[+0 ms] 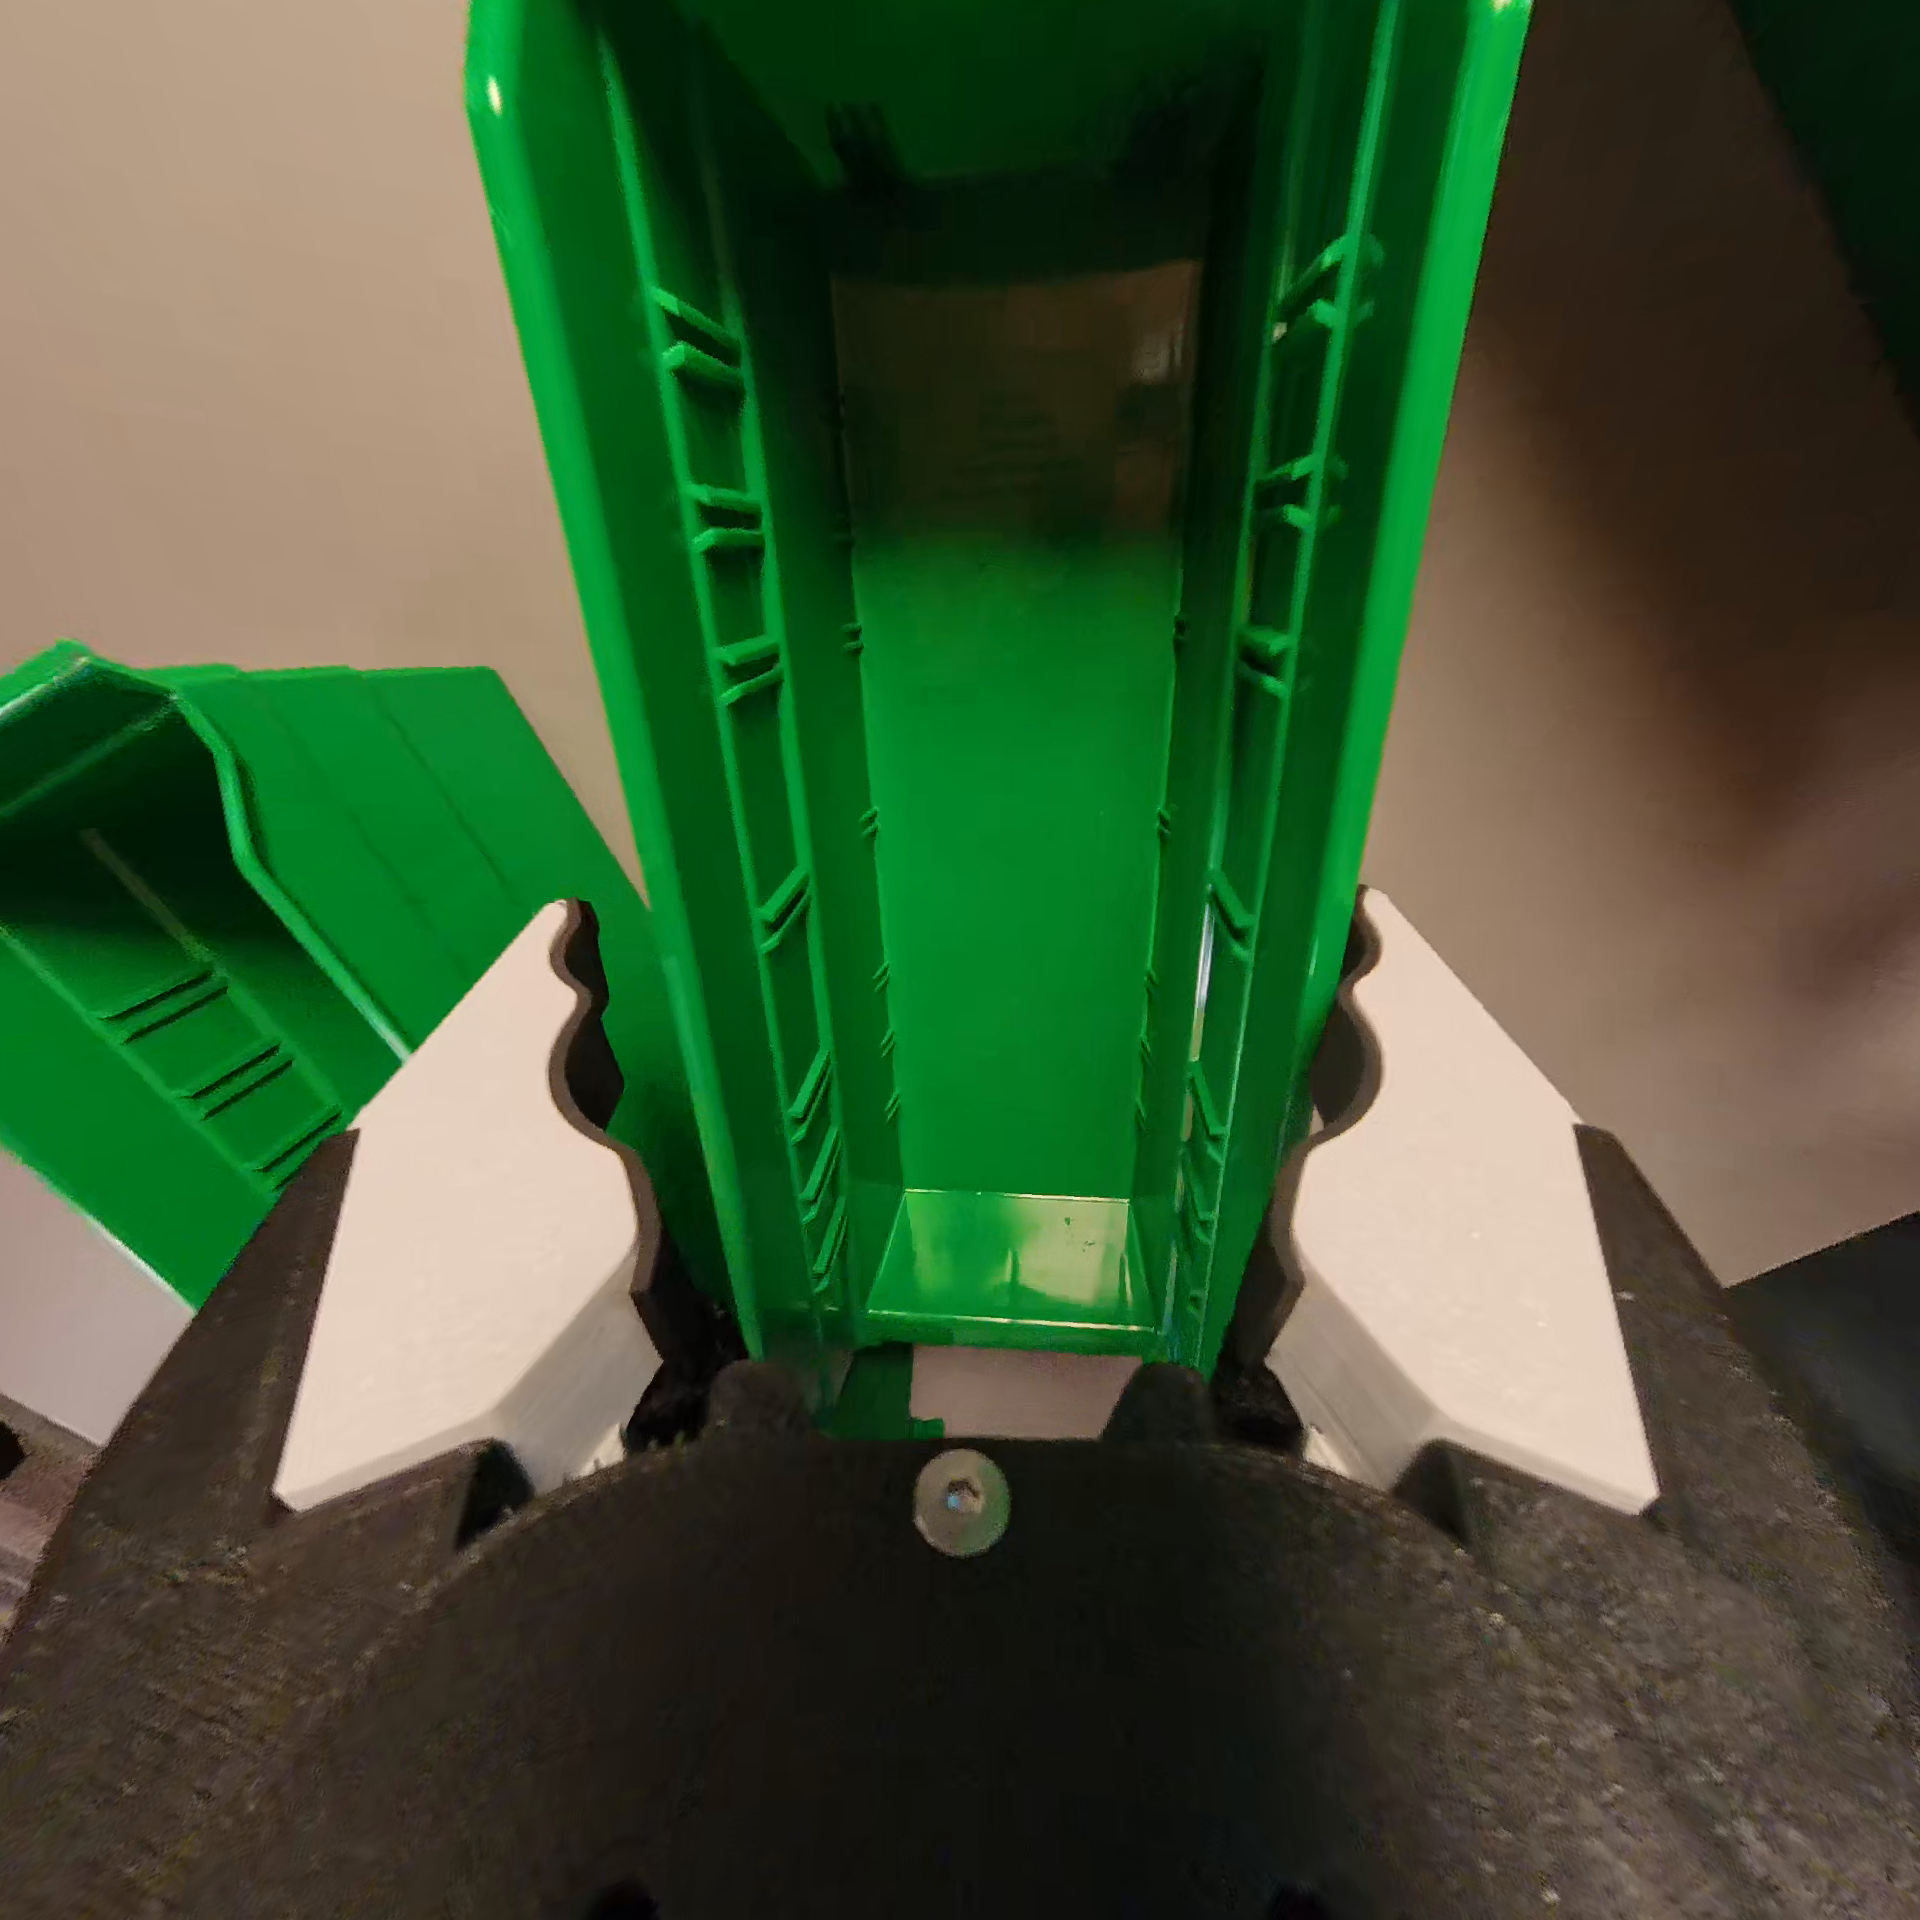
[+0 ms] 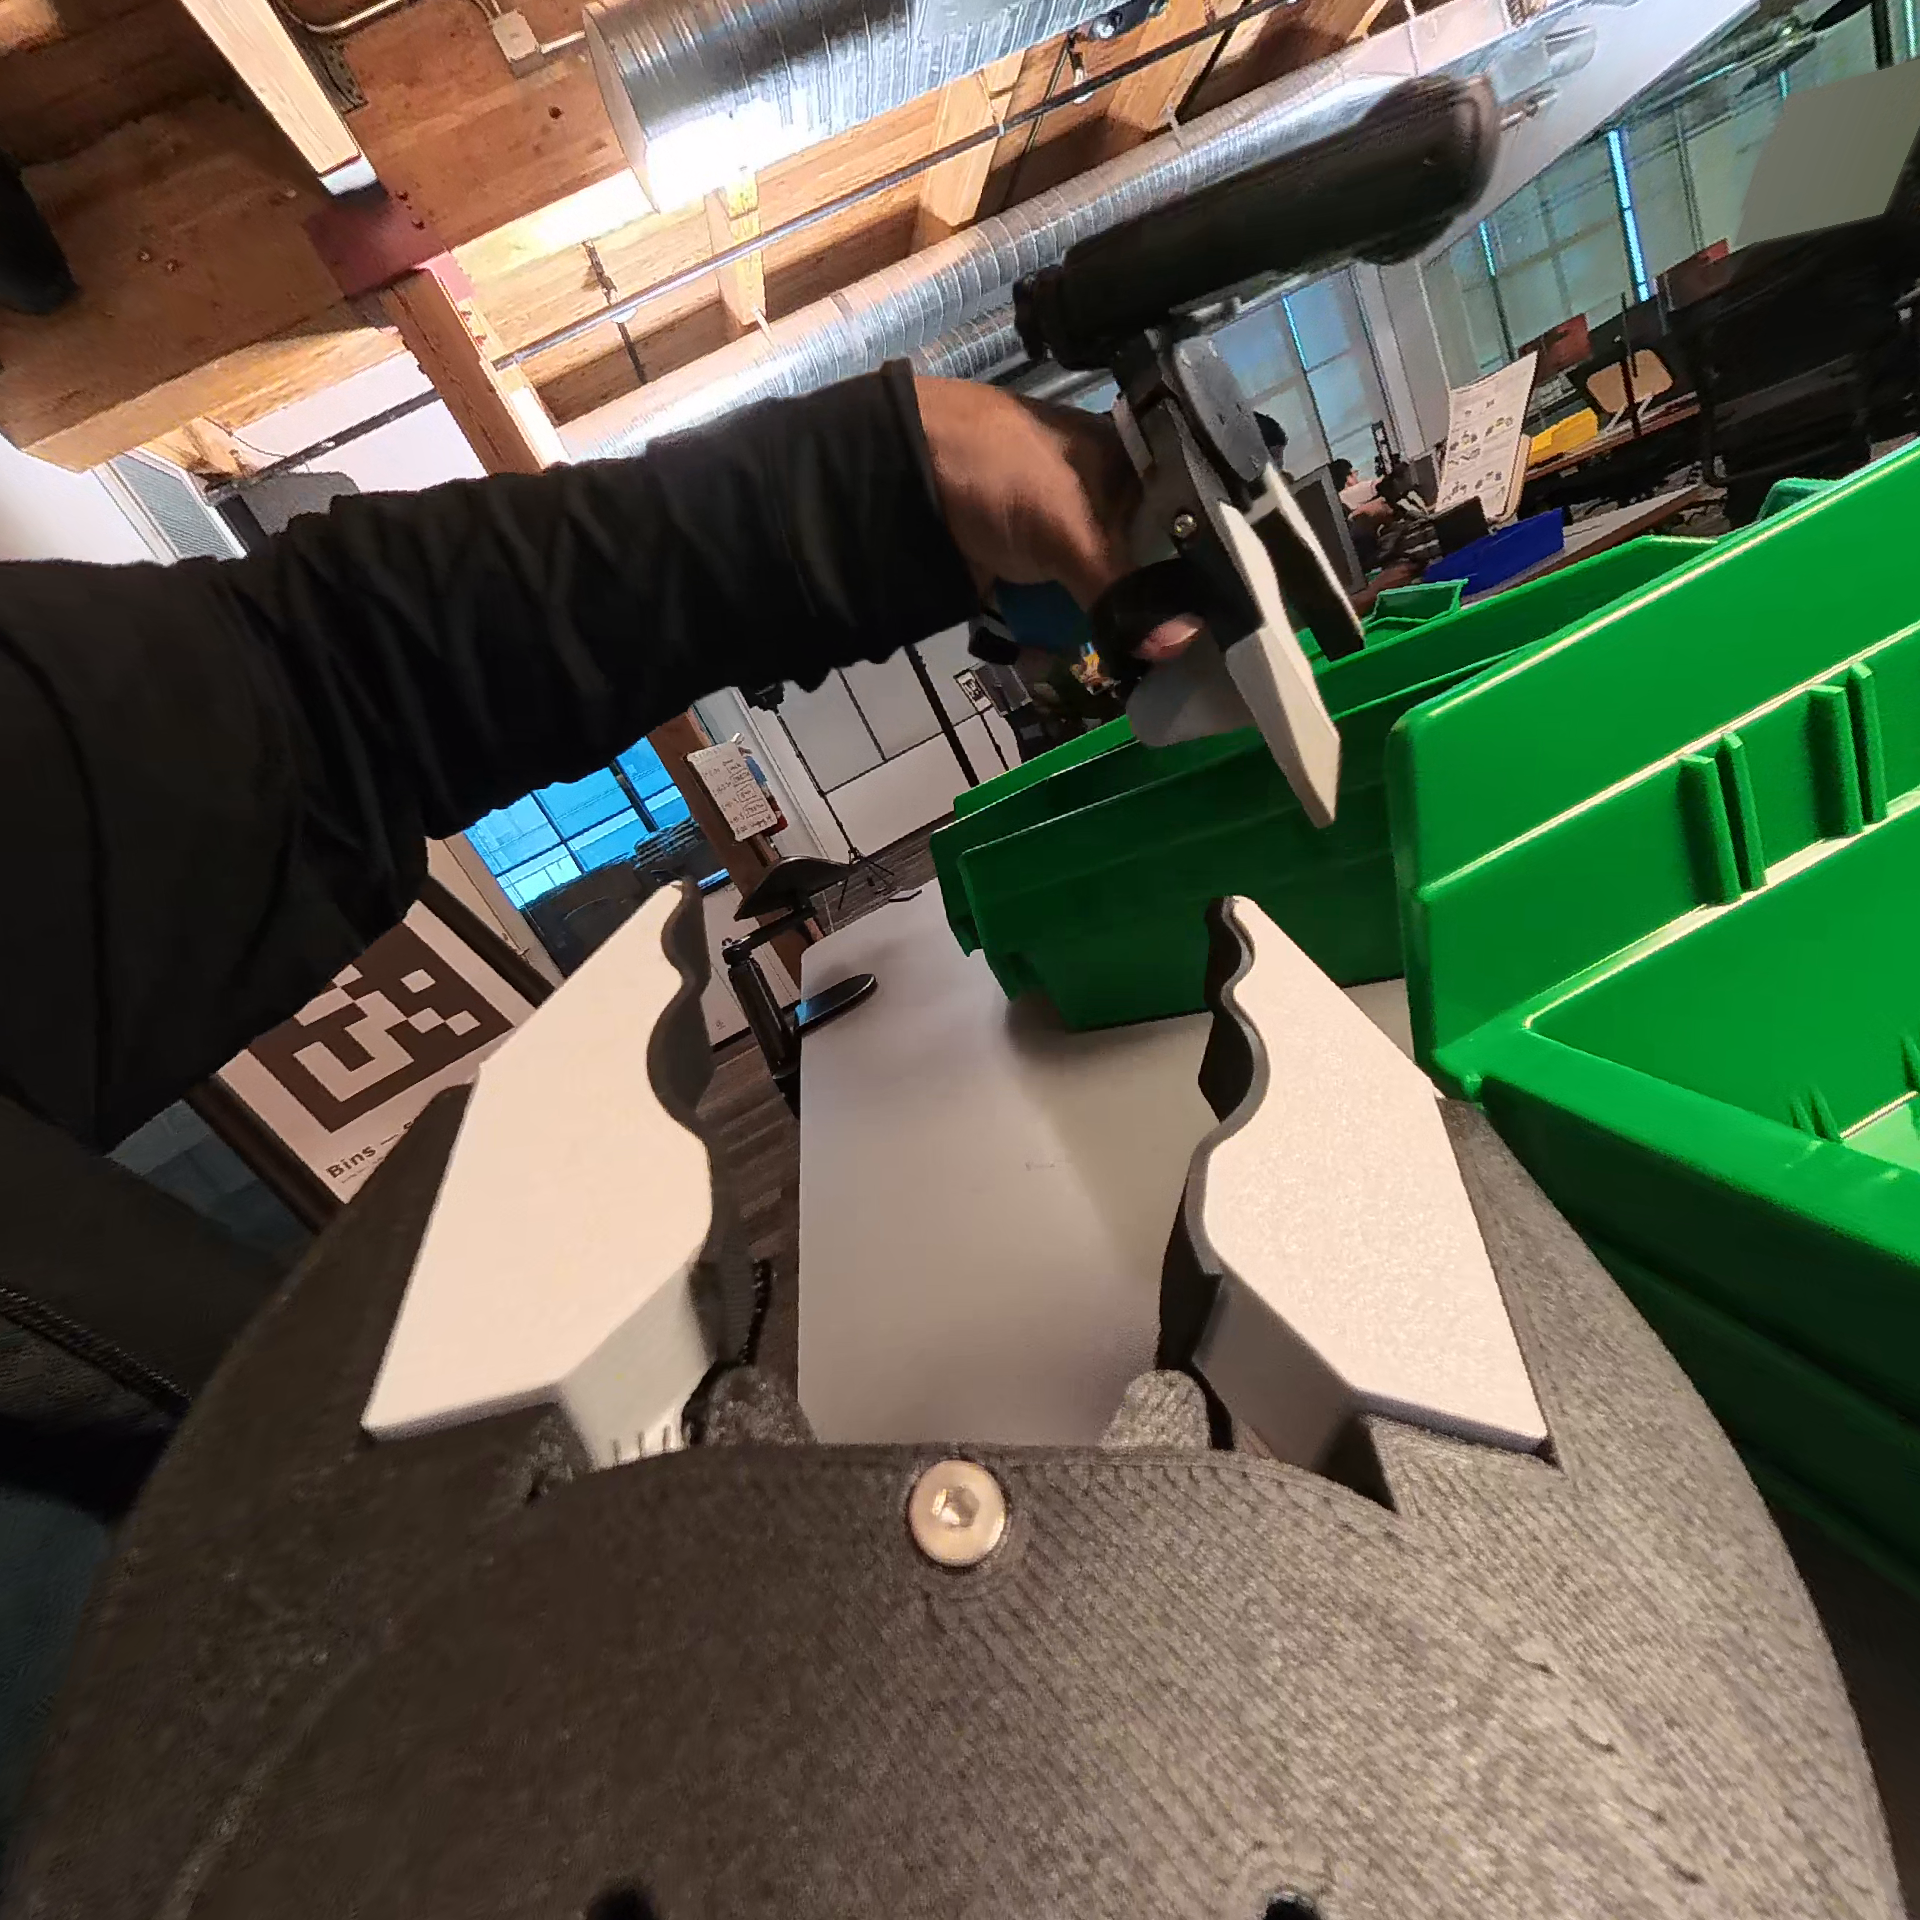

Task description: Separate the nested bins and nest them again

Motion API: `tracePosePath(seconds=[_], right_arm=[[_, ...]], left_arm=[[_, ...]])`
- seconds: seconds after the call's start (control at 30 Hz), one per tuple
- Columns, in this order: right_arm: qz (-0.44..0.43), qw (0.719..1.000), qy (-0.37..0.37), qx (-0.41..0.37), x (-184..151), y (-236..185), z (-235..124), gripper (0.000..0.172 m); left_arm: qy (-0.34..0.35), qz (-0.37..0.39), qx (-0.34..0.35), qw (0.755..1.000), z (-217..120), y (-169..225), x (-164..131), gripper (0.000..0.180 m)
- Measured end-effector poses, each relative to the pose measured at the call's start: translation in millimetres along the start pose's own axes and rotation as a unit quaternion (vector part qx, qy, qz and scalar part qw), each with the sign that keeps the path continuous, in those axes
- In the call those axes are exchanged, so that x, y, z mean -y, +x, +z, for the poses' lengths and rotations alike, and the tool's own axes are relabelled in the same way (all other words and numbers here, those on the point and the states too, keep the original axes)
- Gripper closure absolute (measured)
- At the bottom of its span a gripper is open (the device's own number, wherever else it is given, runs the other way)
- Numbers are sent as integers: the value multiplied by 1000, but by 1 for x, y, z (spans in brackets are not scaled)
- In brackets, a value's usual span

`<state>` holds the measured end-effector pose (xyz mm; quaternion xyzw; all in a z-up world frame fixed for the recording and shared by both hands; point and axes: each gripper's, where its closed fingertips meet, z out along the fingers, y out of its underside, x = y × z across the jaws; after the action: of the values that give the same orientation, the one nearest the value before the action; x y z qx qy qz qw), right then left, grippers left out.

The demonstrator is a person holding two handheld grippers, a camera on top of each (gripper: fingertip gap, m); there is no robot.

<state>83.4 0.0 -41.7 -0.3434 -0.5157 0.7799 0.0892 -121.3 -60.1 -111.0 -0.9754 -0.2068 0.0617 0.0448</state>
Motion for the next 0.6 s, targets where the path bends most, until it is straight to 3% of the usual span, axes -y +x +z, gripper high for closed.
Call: tracePosePath(seconds=[0.17,0.23,0.6], right_arm=[[0,1000,0,1,0,0,0,75],[0,1000,1,1,0,0,0,75],[0,1000,-3,-1,-1,0,1,75]], left_arm=[[-22,31,-27,999,9,8,-17,46],[-15,28,-27,999,7,7,-15,55],[5,-87,-63,994,-10,14,-7,75]])
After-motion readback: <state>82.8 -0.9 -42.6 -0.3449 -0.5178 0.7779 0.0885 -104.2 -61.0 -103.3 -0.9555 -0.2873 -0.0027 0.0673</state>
